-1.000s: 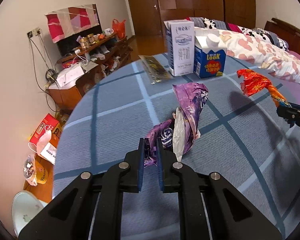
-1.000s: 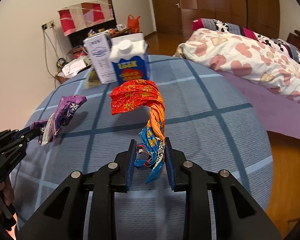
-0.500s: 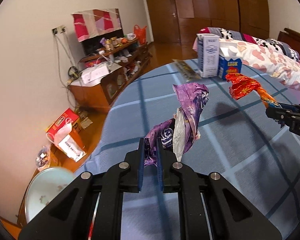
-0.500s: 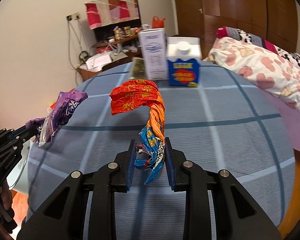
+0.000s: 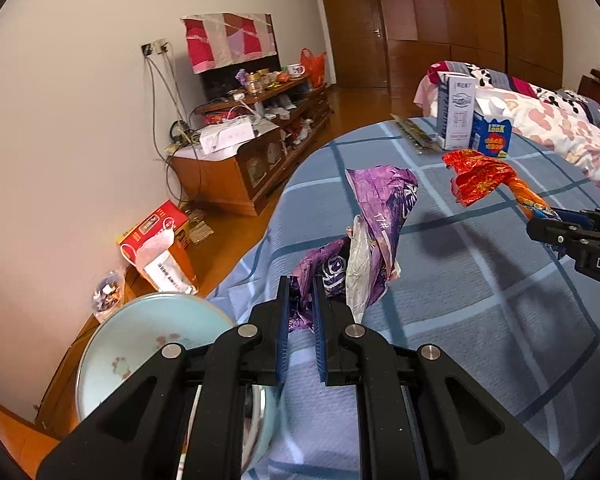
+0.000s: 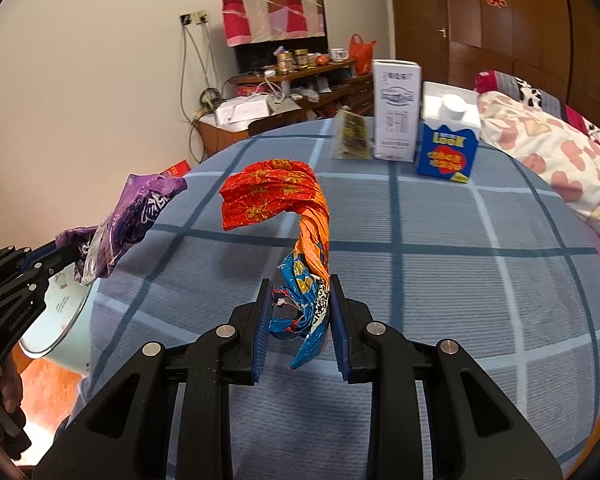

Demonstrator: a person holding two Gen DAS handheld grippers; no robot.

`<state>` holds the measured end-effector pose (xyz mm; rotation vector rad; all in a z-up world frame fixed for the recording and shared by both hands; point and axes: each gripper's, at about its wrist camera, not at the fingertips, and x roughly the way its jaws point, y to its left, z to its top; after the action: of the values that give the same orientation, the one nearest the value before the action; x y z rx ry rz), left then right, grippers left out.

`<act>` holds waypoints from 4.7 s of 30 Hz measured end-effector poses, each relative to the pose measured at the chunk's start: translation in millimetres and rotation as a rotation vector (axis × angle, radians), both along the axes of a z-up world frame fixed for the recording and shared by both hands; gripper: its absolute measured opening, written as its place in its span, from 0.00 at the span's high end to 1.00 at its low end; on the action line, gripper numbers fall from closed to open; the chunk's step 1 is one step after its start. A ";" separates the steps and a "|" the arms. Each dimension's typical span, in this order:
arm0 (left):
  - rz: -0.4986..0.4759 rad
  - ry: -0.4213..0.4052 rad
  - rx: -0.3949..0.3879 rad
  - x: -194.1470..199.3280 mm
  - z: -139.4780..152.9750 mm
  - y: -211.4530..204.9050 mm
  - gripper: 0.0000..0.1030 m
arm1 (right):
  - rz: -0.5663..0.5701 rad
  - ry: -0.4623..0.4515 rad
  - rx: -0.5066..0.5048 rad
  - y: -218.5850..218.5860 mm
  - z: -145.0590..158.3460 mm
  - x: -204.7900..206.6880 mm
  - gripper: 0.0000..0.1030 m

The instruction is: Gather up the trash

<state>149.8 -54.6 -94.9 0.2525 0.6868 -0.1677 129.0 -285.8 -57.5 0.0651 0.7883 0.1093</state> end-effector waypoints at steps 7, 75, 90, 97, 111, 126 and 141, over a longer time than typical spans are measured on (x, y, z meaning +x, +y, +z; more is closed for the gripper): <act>0.036 -0.004 -0.006 -7.2 1.8 19.9 0.90 | 0.042 -0.007 -0.010 19.5 0.1 -2.2 0.73; 0.311 -0.015 0.007 -51.7 1.2 170.1 0.90 | 0.363 -0.034 -0.100 171.1 8.1 4.9 0.72; 0.386 -0.014 0.014 -52.9 0.8 188.8 0.90 | 0.408 -0.038 -0.114 193.9 10.1 6.7 0.72; 0.403 -0.018 0.008 -52.3 1.1 192.5 0.90 | 0.437 -0.044 -0.119 204.6 12.3 3.6 0.72; 0.412 -0.018 -0.022 -53.2 1.3 196.9 0.84 | 0.532 -0.059 -0.102 225.5 15.0 -0.7 0.55; 0.411 -0.115 -0.082 -71.8 26.8 188.1 0.17 | 0.444 -0.129 -0.020 187.7 39.4 -17.3 0.32; 0.371 -0.210 -0.101 -92.5 60.5 167.8 0.12 | 0.351 -0.270 -0.018 150.2 79.4 -51.9 0.30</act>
<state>57.3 113.2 -34.4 0.0420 0.5044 0.1768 77.1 -135.6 21.8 -0.1046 0.5245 0.4345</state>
